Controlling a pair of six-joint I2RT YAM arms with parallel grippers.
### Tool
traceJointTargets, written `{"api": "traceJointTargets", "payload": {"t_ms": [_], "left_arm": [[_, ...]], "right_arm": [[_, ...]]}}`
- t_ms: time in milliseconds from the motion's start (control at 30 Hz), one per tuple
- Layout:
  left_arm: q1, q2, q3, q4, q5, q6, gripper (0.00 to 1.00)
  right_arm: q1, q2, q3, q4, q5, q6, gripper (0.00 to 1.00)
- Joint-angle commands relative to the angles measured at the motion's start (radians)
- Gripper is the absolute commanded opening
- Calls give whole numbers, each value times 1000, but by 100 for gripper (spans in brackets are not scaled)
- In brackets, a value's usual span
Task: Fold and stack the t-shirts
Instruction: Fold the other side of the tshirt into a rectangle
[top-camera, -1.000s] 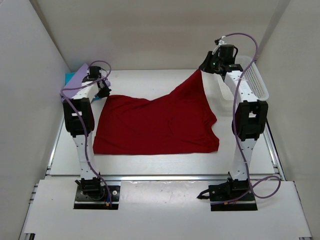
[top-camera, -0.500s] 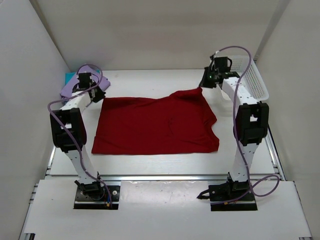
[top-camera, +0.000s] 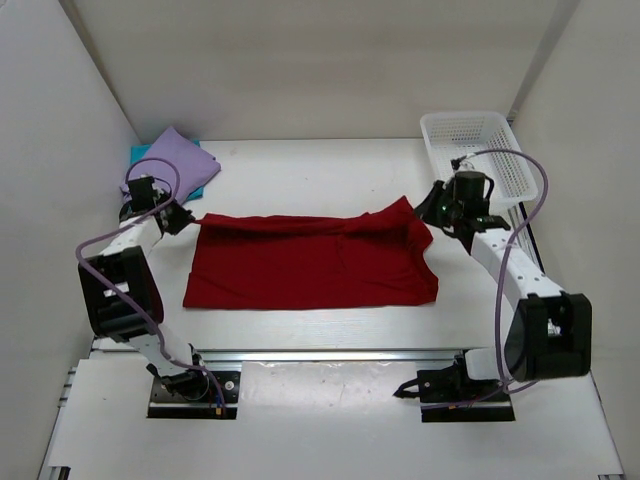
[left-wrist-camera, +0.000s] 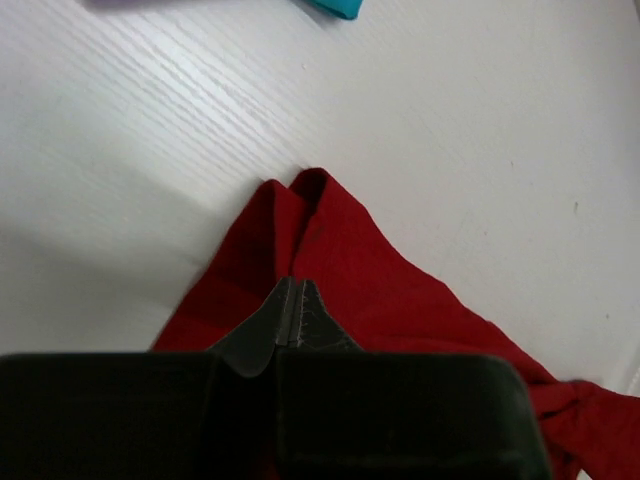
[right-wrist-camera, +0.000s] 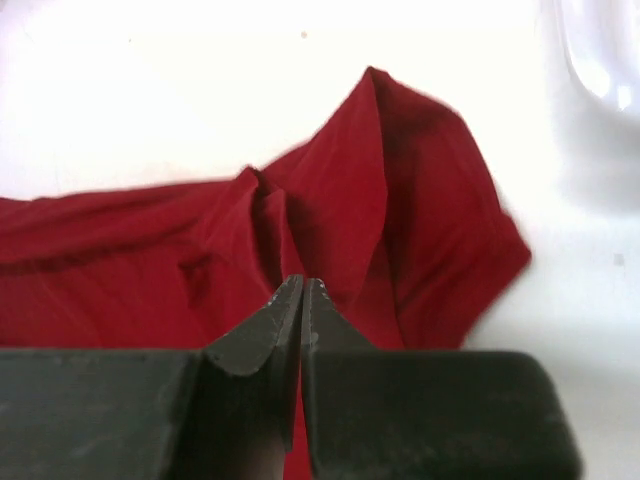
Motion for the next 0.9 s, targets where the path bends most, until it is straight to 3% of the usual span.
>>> {"api": "traceJointTargets", "payload": {"t_ms": [0,333,600,867], "left_arm": [[20,-118,-60,59,57,-23,0],[69,-254,-223,111,126,-75,0],[75,-284,-266,122,132,-101,0],[147,-208,-422,163,151,-119,0]], "right_arm": [[-9,-112,-101,82,26,27,0],[-42,-406,-389,92,46,48,0],[-84,-481,-532,92,9,73,0],[-90,-535,-682,148,34,111,0]]}}
